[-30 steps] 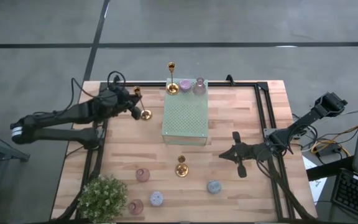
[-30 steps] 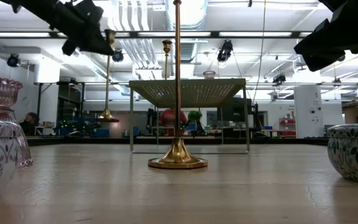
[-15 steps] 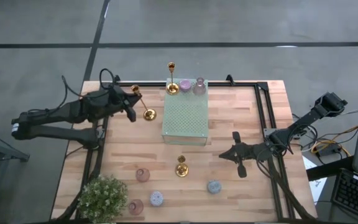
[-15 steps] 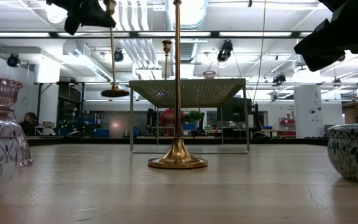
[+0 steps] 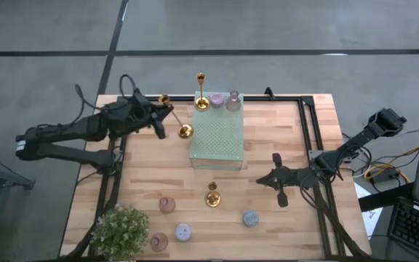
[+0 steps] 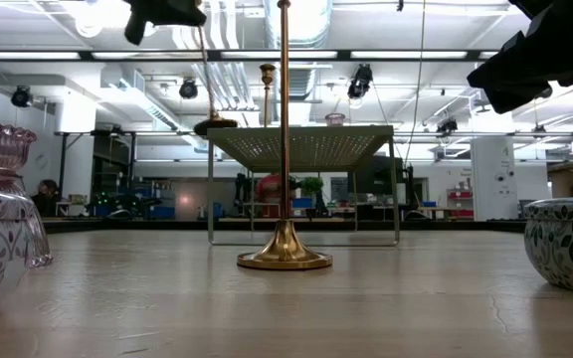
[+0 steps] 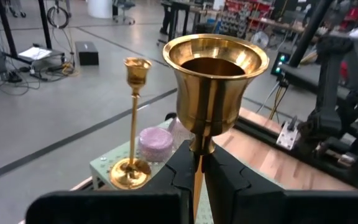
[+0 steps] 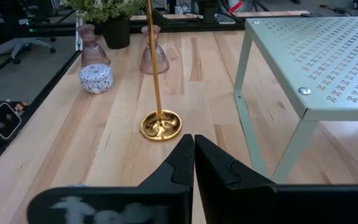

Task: Pick & Place candle stick holders
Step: Put the top metal gold candle holder on the shelf

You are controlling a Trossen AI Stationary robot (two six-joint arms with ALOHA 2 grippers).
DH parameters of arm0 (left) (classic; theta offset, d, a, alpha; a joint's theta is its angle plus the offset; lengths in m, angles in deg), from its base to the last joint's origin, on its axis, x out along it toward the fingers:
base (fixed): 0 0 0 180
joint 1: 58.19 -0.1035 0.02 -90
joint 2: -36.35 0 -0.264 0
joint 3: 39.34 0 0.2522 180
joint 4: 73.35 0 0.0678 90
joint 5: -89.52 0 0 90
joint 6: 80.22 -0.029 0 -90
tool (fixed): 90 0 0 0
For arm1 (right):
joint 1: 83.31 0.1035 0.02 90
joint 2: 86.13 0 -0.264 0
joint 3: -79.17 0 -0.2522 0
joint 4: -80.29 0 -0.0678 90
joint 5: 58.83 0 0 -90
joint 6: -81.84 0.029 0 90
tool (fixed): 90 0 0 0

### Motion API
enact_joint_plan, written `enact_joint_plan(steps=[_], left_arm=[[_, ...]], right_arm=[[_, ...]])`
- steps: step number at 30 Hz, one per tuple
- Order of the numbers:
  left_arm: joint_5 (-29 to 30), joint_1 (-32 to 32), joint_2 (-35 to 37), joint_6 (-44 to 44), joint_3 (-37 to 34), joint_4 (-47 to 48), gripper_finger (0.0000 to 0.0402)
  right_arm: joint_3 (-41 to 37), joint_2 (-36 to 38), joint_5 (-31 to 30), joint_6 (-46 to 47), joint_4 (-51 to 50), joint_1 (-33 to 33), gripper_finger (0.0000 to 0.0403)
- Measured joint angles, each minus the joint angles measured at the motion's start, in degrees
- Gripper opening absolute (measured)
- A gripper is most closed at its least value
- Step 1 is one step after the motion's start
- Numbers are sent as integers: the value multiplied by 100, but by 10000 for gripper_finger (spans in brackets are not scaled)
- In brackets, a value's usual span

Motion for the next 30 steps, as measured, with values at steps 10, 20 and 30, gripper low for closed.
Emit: enact_joint_plan(steps=[10, 20, 30], left_arm=[[-31, -7, -1254, -470, 881, -234, 23], [-28, -73, -2082, -726, 1554, -164, 25], [27, -224, -2343, -554, 1562, -104, 26]], right_arm=[[0, 0, -8, -6, 0, 0, 8], [0, 0, -8, -7, -12, 2, 8], [-7, 0, -6, -7, -35, 7, 8]])
